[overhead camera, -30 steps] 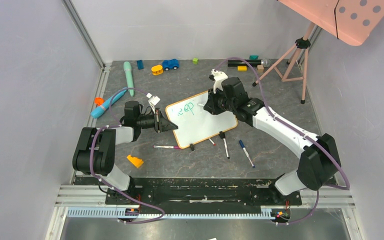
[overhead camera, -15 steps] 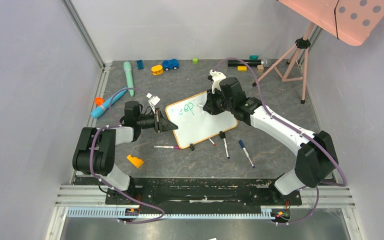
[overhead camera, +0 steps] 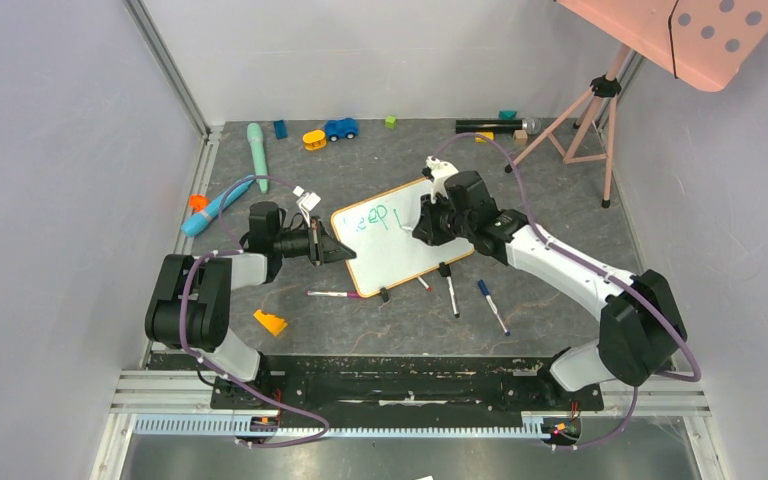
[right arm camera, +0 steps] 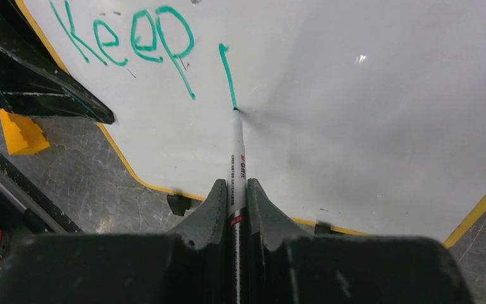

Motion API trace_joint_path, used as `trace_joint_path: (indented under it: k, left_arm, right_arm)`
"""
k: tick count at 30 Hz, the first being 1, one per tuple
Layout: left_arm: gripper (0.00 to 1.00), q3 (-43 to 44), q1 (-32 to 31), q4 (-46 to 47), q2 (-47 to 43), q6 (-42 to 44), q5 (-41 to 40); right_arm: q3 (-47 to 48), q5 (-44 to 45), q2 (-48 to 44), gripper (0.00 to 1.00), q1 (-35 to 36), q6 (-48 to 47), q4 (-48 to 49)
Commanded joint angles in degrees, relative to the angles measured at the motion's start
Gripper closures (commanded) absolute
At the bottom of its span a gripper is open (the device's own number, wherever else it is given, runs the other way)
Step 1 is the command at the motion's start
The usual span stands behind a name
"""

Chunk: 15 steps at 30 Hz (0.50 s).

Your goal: Write a sentence on the whiteboard

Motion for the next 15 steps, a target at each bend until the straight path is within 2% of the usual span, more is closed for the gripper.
trace_joint_path:
  k: [1,15]
  left_arm:
    - [0.98,0.6,-0.8,-0.9,-0.5,1.2,1.2]
    - [0.98,0.6,-0.8,-0.9,-0.9,1.4,1.3]
  right_arm:
    - [-2.9,0.6,-2.2,1.00,0.1,1.4,2.1]
    - [3.4,0.9,-2.4,1.00,0.1,0.6,0.9]
